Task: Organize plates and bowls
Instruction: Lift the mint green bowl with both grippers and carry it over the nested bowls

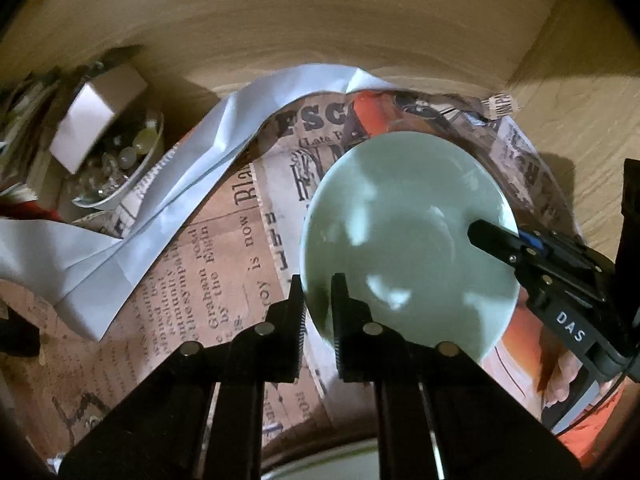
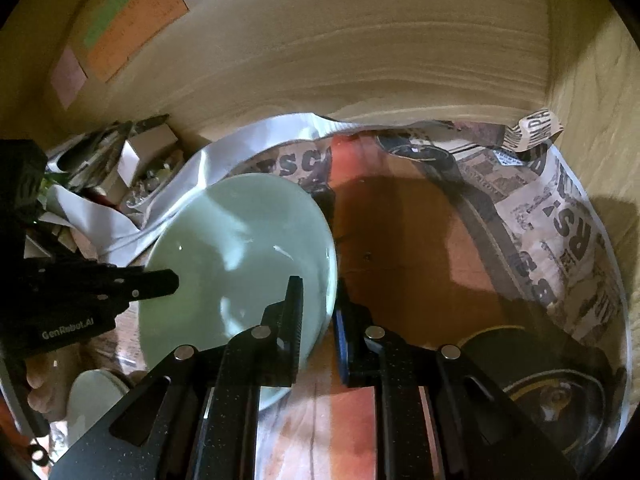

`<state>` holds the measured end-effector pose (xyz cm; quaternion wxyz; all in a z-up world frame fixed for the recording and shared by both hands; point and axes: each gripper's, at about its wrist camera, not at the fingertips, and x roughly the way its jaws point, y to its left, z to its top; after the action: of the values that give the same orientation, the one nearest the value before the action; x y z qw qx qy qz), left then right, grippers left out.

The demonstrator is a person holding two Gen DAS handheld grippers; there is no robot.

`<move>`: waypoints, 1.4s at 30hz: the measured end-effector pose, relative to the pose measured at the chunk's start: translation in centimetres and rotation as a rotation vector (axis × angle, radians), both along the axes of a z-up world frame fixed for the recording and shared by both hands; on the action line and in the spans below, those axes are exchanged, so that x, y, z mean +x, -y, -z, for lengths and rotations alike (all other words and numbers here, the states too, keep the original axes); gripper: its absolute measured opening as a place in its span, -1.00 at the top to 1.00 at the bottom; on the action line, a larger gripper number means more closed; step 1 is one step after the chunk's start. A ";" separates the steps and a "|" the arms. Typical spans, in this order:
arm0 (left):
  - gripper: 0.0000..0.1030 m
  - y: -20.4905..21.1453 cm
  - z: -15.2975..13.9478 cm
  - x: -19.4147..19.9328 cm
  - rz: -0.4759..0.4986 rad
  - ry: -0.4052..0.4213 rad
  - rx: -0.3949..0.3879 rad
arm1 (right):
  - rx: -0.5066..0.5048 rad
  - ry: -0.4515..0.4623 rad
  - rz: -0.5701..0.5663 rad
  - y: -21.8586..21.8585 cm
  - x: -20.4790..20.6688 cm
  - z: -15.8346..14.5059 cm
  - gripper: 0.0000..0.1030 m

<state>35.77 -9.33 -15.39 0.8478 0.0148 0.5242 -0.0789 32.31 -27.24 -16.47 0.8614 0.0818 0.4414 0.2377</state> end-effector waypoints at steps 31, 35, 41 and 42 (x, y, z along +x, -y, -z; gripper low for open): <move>0.78 -9.0 -8.3 -18.6 -0.089 0.396 -0.117 | 0.054 0.291 -0.105 -6.9 -12.1 -8.3 0.75; 0.78 -10.7 -8.1 -20.5 -0.111 0.410 -0.130 | 0.053 0.293 -0.131 -8.8 -13.1 -8.1 0.75; 0.78 -13.3 -7.8 -23.2 -0.147 0.445 -0.133 | 0.078 0.284 -0.168 -11.1 -14.5 -8.0 0.75; 0.78 -13.7 -7.8 -23.5 -0.151 0.450 -0.132 | 0.082 0.284 -0.175 -11.5 -14.8 -8.0 0.75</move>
<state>12.23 4.34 -7.59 0.9458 -0.0625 0.3156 -0.0442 17.51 -15.77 -8.49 0.8871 0.0437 0.3108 0.3384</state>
